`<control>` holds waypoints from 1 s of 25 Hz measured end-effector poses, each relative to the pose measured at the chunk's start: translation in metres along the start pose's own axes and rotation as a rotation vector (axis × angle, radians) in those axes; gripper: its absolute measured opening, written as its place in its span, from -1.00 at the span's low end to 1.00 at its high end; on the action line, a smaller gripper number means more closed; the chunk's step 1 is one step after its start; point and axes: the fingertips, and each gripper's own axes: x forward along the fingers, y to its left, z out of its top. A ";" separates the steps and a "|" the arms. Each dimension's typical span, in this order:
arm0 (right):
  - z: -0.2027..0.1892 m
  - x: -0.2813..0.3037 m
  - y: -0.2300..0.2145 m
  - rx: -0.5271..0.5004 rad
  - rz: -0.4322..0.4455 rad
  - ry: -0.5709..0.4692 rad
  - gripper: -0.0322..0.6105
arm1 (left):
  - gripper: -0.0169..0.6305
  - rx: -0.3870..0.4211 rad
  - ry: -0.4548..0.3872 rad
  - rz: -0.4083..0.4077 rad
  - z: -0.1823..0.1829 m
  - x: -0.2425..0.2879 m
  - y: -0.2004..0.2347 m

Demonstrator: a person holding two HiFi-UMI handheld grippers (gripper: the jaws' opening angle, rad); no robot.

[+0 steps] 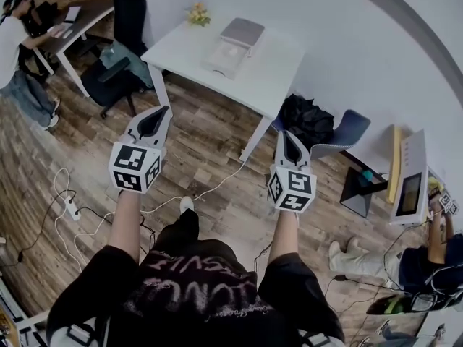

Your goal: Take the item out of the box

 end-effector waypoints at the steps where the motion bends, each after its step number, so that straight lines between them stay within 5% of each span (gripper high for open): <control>1: 0.001 0.007 -0.001 -0.001 -0.004 0.001 -0.87 | -0.94 -0.004 0.000 -0.003 0.000 0.007 0.005; 25: 0.043 0.156 0.028 -0.025 -0.098 -0.007 -0.87 | -0.94 -0.058 -0.031 -0.113 0.009 0.129 0.135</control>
